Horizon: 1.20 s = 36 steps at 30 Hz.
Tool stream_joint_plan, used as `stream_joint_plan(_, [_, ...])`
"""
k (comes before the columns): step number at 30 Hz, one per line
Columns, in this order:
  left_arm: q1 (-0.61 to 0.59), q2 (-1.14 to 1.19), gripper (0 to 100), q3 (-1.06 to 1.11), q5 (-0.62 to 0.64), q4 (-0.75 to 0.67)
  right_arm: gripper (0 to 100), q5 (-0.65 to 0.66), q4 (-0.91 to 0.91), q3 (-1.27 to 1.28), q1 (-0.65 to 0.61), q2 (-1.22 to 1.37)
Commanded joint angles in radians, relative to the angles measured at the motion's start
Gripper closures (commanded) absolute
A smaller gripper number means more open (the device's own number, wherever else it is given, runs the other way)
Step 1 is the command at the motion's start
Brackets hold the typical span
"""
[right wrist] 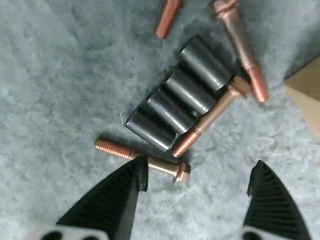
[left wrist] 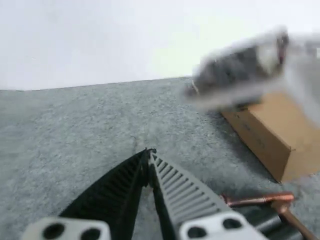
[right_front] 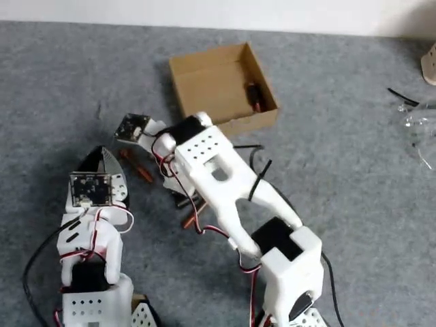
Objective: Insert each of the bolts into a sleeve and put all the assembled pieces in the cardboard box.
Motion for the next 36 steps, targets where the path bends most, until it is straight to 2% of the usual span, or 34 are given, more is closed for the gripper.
stream_joint_plan(1, [-0.036,-0.012,99,0.019,0.057,-0.041,70.6,0.014,-0.087,0.061,-0.012,-0.054])
stream_joint_plan(7, [-0.033,-0.012,99,0.019,0.055,-0.040,70.6,0.017,-0.174,0.136,-0.019,-0.054])
stream_joint_plan(12, [-0.033,-0.012,99,0.019,0.055,-0.043,70.6,0.107,-0.174,0.145,-0.076,-0.053])
stream_joint_plan(19, [-0.033,-0.012,99,0.019,0.055,-0.043,70.6,0.143,-0.309,0.252,-0.102,-0.053])
stream_joint_plan(36, [-0.036,-0.012,99,0.019,0.054,-0.041,70.6,0.161,-0.320,0.332,-0.097,-0.061])
